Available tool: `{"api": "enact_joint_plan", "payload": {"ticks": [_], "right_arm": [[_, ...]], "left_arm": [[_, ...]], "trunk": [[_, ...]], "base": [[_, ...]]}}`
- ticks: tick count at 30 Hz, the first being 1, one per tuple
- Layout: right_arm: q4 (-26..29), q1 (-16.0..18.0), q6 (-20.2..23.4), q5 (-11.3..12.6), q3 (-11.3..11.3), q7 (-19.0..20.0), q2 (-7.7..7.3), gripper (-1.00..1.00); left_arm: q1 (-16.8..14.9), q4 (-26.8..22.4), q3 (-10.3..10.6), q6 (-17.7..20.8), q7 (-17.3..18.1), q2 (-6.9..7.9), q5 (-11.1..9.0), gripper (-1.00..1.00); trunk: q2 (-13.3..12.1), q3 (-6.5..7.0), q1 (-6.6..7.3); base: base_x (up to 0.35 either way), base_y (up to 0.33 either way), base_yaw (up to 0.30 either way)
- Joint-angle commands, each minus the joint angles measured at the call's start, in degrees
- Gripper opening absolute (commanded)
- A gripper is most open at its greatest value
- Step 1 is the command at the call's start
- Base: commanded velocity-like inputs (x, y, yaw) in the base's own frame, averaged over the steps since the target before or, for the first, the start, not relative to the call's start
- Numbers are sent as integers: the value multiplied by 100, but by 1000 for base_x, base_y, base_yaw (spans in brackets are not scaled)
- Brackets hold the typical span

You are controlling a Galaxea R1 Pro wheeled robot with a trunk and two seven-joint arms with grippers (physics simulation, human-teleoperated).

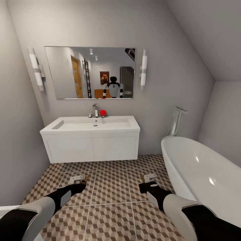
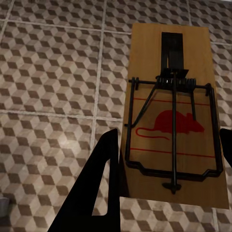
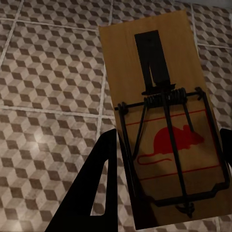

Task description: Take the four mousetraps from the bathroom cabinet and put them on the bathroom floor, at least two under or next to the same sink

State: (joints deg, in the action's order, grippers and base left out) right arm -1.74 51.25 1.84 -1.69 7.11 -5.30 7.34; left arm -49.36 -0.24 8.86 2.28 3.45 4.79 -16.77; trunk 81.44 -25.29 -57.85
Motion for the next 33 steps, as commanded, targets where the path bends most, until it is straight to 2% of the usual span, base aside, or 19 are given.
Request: {"api": "enact_joint_plan", "payload": {"ticks": [1,26,33], "right_arm": [[-10,8,21,-6,44,-15,3,-100],[-1,8,62,-24,44,-59,-32,-100],[-1,8,62,-24,45,-59,-31,-100]], "left_arm": [[-4,-3,46,22,16,-1,-47,-100],[-3,-26,-6,28,-55,-21,-89,-100],[-3,-29,-11,27,-55,-23,-89,-100]], "trunk": [[4,-6,0],[4,-6,0],[285,-132,-154]], "base": [[0,0,0],[0,0,0],[0,0,0]]}}
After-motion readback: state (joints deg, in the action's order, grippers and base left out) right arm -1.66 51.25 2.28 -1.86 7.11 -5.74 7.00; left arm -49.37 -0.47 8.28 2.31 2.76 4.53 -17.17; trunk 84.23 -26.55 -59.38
